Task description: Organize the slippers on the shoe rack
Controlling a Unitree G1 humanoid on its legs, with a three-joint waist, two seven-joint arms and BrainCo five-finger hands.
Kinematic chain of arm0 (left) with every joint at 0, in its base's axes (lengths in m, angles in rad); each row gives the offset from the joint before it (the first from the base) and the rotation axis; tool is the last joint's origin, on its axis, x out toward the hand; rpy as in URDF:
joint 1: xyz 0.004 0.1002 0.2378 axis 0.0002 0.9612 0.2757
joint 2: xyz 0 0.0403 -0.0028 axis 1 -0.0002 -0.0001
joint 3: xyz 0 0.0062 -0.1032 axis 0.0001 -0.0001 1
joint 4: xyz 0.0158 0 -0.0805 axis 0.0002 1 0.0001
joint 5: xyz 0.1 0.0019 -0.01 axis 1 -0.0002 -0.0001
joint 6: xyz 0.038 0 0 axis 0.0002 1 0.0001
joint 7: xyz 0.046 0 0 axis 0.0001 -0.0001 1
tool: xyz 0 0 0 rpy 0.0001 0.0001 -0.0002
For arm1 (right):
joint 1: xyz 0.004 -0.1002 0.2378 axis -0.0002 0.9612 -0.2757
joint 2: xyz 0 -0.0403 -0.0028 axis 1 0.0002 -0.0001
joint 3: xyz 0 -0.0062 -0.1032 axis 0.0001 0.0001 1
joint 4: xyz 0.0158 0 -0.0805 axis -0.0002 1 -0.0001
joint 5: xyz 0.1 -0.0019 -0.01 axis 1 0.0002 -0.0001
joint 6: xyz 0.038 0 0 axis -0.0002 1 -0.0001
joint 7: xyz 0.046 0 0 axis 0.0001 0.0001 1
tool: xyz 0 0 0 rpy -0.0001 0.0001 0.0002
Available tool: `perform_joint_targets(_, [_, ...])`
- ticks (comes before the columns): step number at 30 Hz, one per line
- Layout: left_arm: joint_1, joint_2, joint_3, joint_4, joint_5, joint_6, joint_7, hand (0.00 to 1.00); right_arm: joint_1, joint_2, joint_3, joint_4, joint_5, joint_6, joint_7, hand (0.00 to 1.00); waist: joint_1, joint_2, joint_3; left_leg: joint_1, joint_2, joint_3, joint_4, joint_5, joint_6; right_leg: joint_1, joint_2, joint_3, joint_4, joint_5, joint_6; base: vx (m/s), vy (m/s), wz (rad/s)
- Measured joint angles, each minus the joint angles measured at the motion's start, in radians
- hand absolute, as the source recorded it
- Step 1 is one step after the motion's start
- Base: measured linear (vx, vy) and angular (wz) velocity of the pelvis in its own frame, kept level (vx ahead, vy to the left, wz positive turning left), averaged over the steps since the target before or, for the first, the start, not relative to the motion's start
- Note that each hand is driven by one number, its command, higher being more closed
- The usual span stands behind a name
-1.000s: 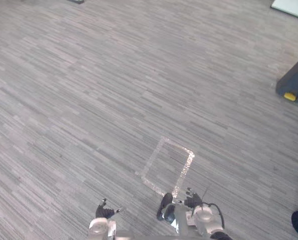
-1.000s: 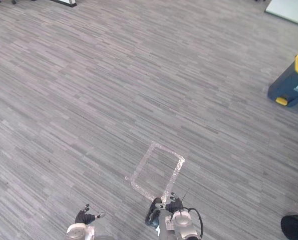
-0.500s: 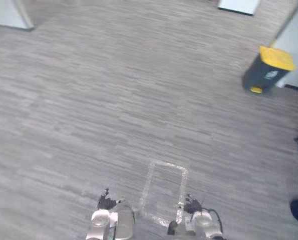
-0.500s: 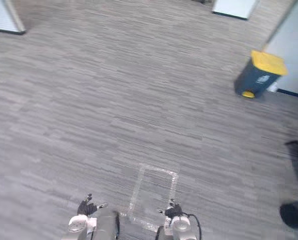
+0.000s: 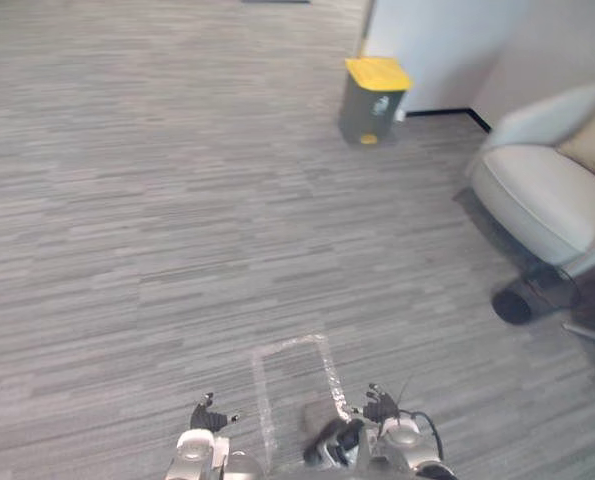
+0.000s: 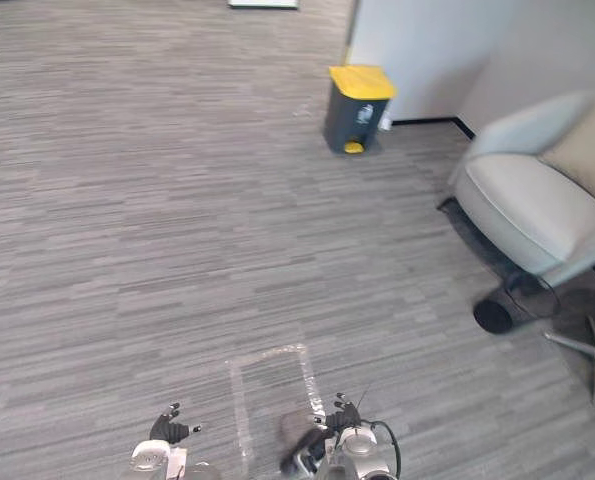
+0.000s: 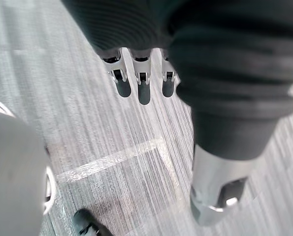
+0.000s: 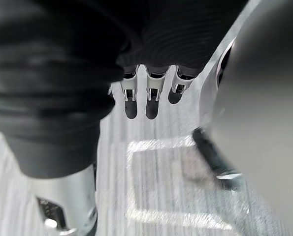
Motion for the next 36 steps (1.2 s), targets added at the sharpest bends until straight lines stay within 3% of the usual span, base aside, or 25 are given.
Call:
perform_joint_targets(1, [0.0, -0.017, -0.017, 0.001, 0.013, 0.0, -0.011, 0.0, 0.0, -0.025, -0.01, -0.001, 0.0, -0.003, 0.0, 0.0, -0.009, 0.027, -0.003, -0.003, 0.012, -0.018, -0.004, -0.008, -0.014, -0.009, 0.029, 0.011, -0.013, -0.006, 0.008, 0.16, -0.1, -0.55])
perform_joint_targets(3, [-0.004, -0.027, -0.028, 0.0, 0.032, -0.002, -0.018, 0.0, 0.001, -0.043, -0.03, 0.001, 0.0, -0.002, 0.0, 0.0, -0.009, 0.049, -0.004, -0.004, 0.039, -0.023, 0.028, -0.035, -0.056, -0.009, 0.06, 0.015, -0.01, -0.04, 0.015, 0.16, -0.08, -0.18])
perform_joint_targets(5, [-0.004, -0.024, -0.027, -0.001, 0.032, -0.001, -0.021, 0.0, 0.01, -0.034, -0.044, 0.001, 0.001, -0.001, -0.001, 0.0, -0.007, 0.043, -0.007, -0.042, 0.082, -0.036, 0.149, -0.036, -0.059, 0.009, 0.085, 0.019, -0.028, -0.063, 0.031, 0.16, -0.099, -0.08])
perform_joint_targets(6, [-0.005, -0.02, -0.028, -0.005, 0.033, -0.002, -0.021, 0.0, 0.02, -0.034, -0.042, 0.0, 0.001, -0.003, -0.001, 0.0, -0.006, 0.05, -0.014, -0.095, 0.138, -0.067, 0.308, -0.03, -0.058, 0.033, 0.128, 0.026, -0.067, -0.061, 0.032, 0.12, -0.112, -0.35])
perform_joint_targets(7, [-0.01, -0.023, -0.031, -0.004, 0.033, -0.001, -0.022, 0.0, 0.024, -0.039, -0.037, 0.0, 0.002, -0.004, -0.001, 0.0, 0.004, 0.065, -0.02, -0.146, 0.189, -0.097, 0.446, 0.004, -0.063, 0.051, 0.17, 0.046, -0.098, -0.058, 0.028, 0.15, -0.116, -0.48])
perform_joint_targets(9, [-0.013, -0.023, -0.037, -0.005, 0.033, -0.002, -0.023, 0.0, 0.025, -0.037, -0.021, -0.001, 0.003, -0.004, -0.002, 0.0, 0.007, 0.073, -0.019, -0.201, 0.22, -0.15, 0.604, 0.075, -0.063, 0.085, 0.223, 0.101, -0.167, -0.046, 0.031, 0.16, -0.023, -0.86])
perform_joint_targets(11, [-0.011, -0.023, -0.036, -0.012, 0.033, -0.002, -0.025, 0.0, 0.021, -0.035, -0.018, 0.0, 0.005, -0.003, -0.003, 0.0, 0.008, 0.077, -0.021, -0.263, 0.199, -0.211, 0.632, 0.002, -0.067, 0.109, 0.253, 0.158, -0.229, -0.027, 0.026, 0.13, 0.006, -0.91])
perform_joint_targets(13, [-0.009, -0.026, -0.036, -0.032, 0.031, -0.002, -0.031, 0.0, 0.028, -0.036, -0.018, 0.002, 0.01, -0.003, -0.007, 0.0, 0.012, 0.075, -0.019, -0.323, 0.142, -0.277, 0.473, -0.046, -0.054, 0.134, 0.271, 0.242, -0.277, 0.0, 0.035, 0.09, 0.032, -1.01])
perform_joint_targets(14, [-0.007, -0.028, -0.036, -0.038, 0.031, -0.003, -0.03, 0.0, 0.027, -0.037, -0.018, 0.001, 0.01, -0.003, -0.008, 0.0, 0.014, 0.075, -0.019, -0.333, 0.12, -0.31, 0.41, -0.045, -0.054, 0.135, 0.271, 0.267, -0.28, 0.004, 0.041, 0.08, 0.112, -1.17])
perform_joint_targets(16, [0.005, -0.032, -0.033, -0.055, 0.027, -0.007, -0.03, 0.0, 0.026, -0.037, -0.012, 0.002, 0.01, -0.003, -0.01, 0.0, 0.022, 0.075, -0.016, -0.357, 0.026, -0.504, 0.212, -0.034, -0.05, 0.132, 0.271, 0.367, -0.281, 0.013, 0.054, 0.05, 0.189, -1.44])
perform_joint_targets(17, [0.006, -0.033, -0.023, -0.063, 0.021, -0.009, -0.03, 0.0, 0.025, -0.037, 0.001, 0.002, 0.009, -0.003, -0.01, 0.0, 0.038, 0.073, -0.015, -0.358, -0.033, -0.631, 0.158, 0.019, -0.065, 0.13, 0.27, 0.44, -0.284, 0.022, 0.069, 0.03, 0.203, -1.47])
perform_joint_targets(19, [0.011, -0.035, -0.022, -0.06, 0.018, -0.011, -0.029, 0.0, 0.03, -0.04, 0.006, 0.002, 0.009, -0.004, -0.011, 0.0, 0.048, 0.075, -0.019, -0.333, -0.073, -0.706, 0.131, 0.074, -0.063, 0.133, 0.279, 0.507, -0.295, 0.039, 0.087, 0.1, 0.222, -1.36])
perform_joint_targets(20, [0.009, -0.033, -0.022, -0.049, 0.01, -0.008, -0.028, 0.0, 0.028, -0.045, 0.014, 0.001, 0.01, -0.006, -0.013, 0.0, 0.04, 0.081, -0.027, -0.308, -0.078, -0.68, 0.128, 0.081, -0.038, 0.148, 0.29, 0.566, -0.327, 0.08, 0.106, 0.23, 0.306, -1.35])
perform_joint_targets(23, [0.006, -0.031, -0.013, -0.037, -0.008, -0.006, -0.025, 0.0, 0.044, -0.03, 0.013, 0.003, 0.009, -0.004, -0.013, 0.0, 0.042, 0.062, -0.037, -0.275, -0.091, -0.613, 0.117, 0.078, -0.033, 0.169, 0.289, 0.651, -0.402, 0.132, 0.128, 0.18, 0.215, -0.86])
perform_joint_targets(27, [-0.002, -0.024, -0.014, -0.018, -0.007, -0.004, -0.015, 0.0, 0.043, -0.014, 0.012, 0.004, 0.009, -0.004, -0.01, 0.0, 0.039, 0.048, -0.034, -0.198, -0.103, -0.524, 0.061, 0.08, -0.028, 0.158, 0.268, 0.738, -0.36, 0.119, 0.156, 0.08, 0.184, -0.73])
perform_joint_targets(29, [-0.002, -0.024, -0.015, -0.011, -0.008, -0.005, -0.013, 0.0, 0.037, -0.014, 0.014, 0.007, 0.009, -0.003, -0.007, 0.0, 0.038, 0.048, -0.034, -0.159, -0.096, -0.468, 0.032, 0.077, -0.001, 0.123, 0.255, 0.73, -0.28, 0.082, 0.161, 0.01, 0.113, -0.77])
perform_joint_targets(30, [0.0, -0.016, -0.015, -0.01, -0.009, -0.004, -0.013, 0.0, 0.03, -0.012, 0.014, 0.011, 0.008, -0.003, -0.004, 0.0, 0.04, 0.04, -0.033, -0.13, -0.097, -0.4, 0.003, 0.066, 0.019, 0.075, 0.192, 0.563, -0.126, 0.004, 0.144, 0.02, 0.007, -0.69])
perform_joint_targets(31, [0.001, -0.012, -0.015, -0.01, -0.01, -0.004, -0.014, 0.0, 0.029, -0.012, 0.014, 0.019, 0.006, -0.003, -0.003, 0.0, 0.04, 0.032, -0.034, -0.119, -0.099, -0.373, 0.001, 0.061, 0.027, 0.062, 0.146, 0.458, -0.054, -0.032, 0.129, 0.04, 0.002, -0.67])
perform_joint_targets(32, [0.002, -0.01, -0.014, -0.009, -0.01, -0.004, -0.014, 0.0, 0.029, -0.012, 0.013, 0.025, 0.005, -0.003, -0.003, 0.0, 0.041, 0.027, -0.036, -0.114, -0.1, -0.363, 0.001, 0.06, 0.028, 0.06, 0.126, 0.418, -0.027, -0.044, 0.119, 0.07, -0.04, -0.68])
perform_joint_targets(33, [0.009, -0.005, -0.012, -0.01, -0.011, -0.004, -0.013, 0.0, 0.028, -0.012, 0.011, 0.046, 0.001, -0.002, -0.001, 0.0, 0.043, 0.006, -0.045, -0.091, -0.108, -0.316, 0.004, 0.056, 0.03, 0.056, 0.064, 0.279, 0.039, -0.077, 0.094, 0.07, -0.053, -0.7])
perform_joint_targets(35, [0.007, -0.009, 0.006, -0.01, -0.013, -0.005, -0.013, 0.0, 0.029, -0.019, 0.011, 0.047, -0.001, -0.004, 0.0, 0.0, 0.043, -0.005, -0.043, -0.077, -0.116, -0.307, 0.01, 0.052, 0.031, 0.061, 0.083, 0.255, 0.026, -0.074, 0.088, 0.06, -0.043, -0.78])
perform_joint_targets(36, [0.008, -0.019, 0.023, -0.009, -0.018, -0.005, -0.013, 0.0, 0.03, -0.025, 0.011, 0.051, -0.001, -0.003, 0.001, 0.0, 0.051, 0.013, -0.047, -0.075, -0.093, -0.292, -0.006, 0.053, 0.031, 0.078, 0.144, 0.283, -0.069, -0.049, 0.083, 0.03, -0.067, -1.0])
